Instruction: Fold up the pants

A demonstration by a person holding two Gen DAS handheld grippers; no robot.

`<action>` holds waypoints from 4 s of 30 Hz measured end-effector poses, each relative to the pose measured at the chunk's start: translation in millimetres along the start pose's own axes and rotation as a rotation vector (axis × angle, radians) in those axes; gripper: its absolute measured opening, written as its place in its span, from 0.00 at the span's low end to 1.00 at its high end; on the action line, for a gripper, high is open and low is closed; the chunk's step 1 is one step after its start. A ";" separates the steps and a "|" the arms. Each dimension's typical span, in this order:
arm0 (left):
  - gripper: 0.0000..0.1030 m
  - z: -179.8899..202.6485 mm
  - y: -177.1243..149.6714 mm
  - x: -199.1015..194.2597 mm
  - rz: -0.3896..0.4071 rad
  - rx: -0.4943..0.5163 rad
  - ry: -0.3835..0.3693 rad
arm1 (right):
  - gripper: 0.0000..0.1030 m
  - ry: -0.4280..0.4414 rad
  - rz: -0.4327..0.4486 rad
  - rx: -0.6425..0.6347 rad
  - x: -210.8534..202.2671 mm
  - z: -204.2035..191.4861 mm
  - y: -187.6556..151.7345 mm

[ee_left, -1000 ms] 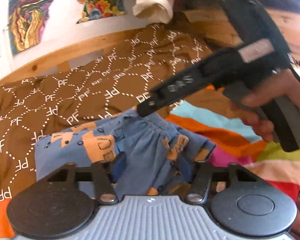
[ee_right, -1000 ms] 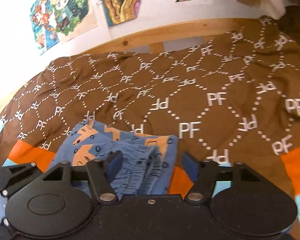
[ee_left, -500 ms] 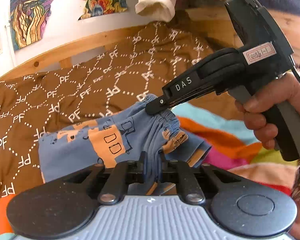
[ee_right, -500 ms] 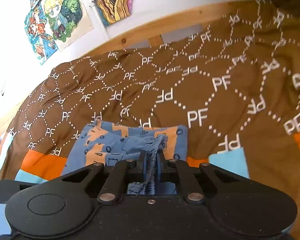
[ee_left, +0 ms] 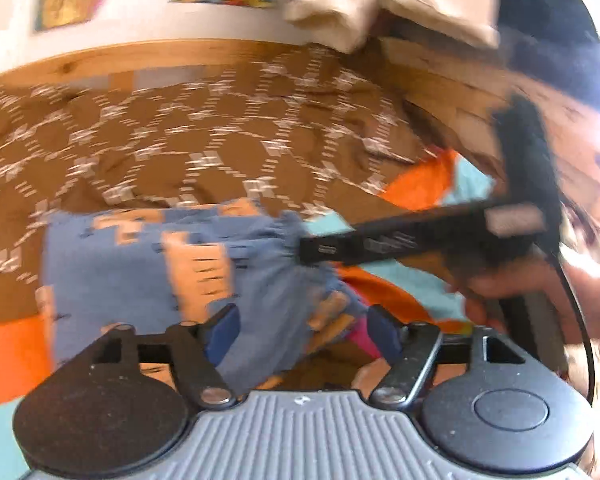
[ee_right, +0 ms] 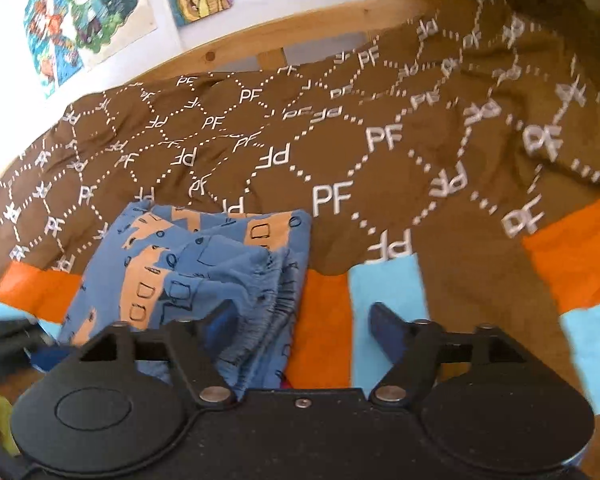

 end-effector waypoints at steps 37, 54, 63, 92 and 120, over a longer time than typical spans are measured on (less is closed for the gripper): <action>1.00 -125.8 42.4 98.9 -0.165 0.043 0.463 | 0.99 -0.087 0.008 -0.398 64.1 -22.6 29.3; 1.00 -117.5 -8.2 38.4 -0.239 0.050 0.455 | 0.99 -0.099 -0.026 -0.434 19.1 -52.4 -17.7; 1.00 -117.9 -25.1 13.2 -0.323 -0.116 0.436 | 0.99 -0.129 0.040 -0.528 9.7 -76.4 -2.1; 1.00 -108.4 -37.8 16.0 -0.394 -0.044 0.414 | 0.99 -0.173 -0.096 -0.324 -18.9 -54.2 -52.8; 1.00 -116.7 -13.5 9.0 -0.207 -0.197 0.311 | 0.99 -0.091 0.000 -0.238 -24.2 -29.0 -7.1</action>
Point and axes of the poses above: each gripper's, at about its wrist camera, not at the fingertips, and x roughly the way its jaws point, z to its right, y to its top, the point moved 6 cm from there along x, roughly the way its jaws point, and after that the axes turned 6 degrees about y, right-handed, at the moved point
